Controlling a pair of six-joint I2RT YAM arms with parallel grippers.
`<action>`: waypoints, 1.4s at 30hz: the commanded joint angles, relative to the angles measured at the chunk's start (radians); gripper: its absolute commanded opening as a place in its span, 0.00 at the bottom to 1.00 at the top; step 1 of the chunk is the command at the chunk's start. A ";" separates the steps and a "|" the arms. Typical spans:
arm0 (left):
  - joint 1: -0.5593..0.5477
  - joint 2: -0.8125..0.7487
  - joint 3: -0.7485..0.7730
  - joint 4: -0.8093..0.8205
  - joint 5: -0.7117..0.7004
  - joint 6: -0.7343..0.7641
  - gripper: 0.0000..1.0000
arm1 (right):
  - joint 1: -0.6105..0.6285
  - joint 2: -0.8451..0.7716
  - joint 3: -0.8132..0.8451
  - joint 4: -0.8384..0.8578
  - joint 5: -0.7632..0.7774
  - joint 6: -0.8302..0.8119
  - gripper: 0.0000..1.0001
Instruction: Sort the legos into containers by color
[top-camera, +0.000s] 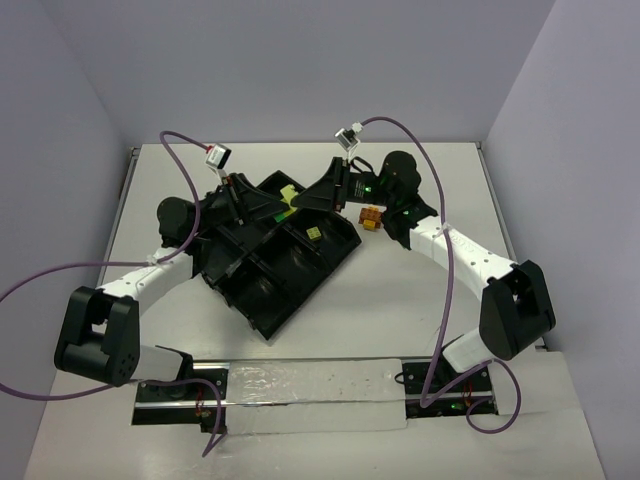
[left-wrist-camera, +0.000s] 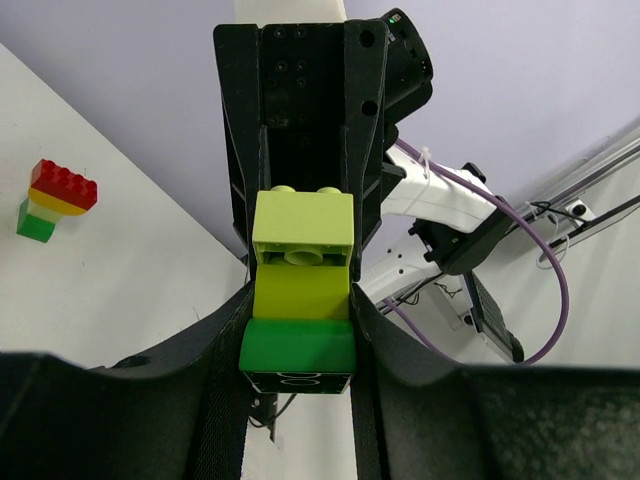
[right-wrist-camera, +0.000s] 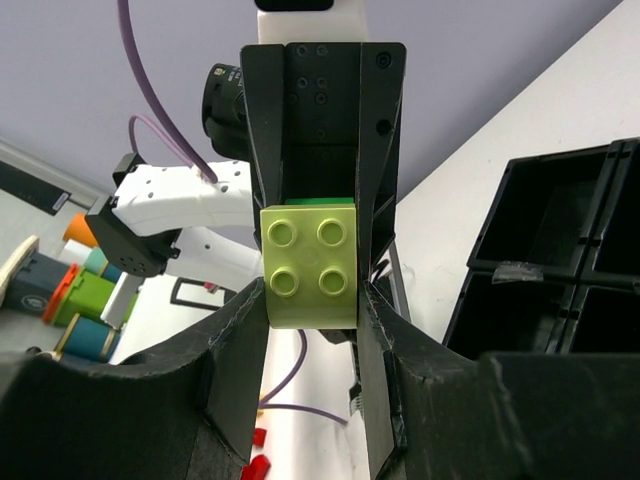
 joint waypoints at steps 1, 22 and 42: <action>-0.012 -0.028 0.034 0.065 0.063 0.008 0.00 | -0.047 -0.047 0.009 0.047 0.020 -0.009 0.00; 0.092 -0.135 0.182 -0.807 -0.062 0.475 0.00 | -0.142 -0.118 0.107 -0.569 0.301 -0.369 0.00; 0.110 0.013 0.530 -1.456 -0.298 0.879 0.00 | -0.036 0.061 0.215 -1.002 0.783 -0.572 0.00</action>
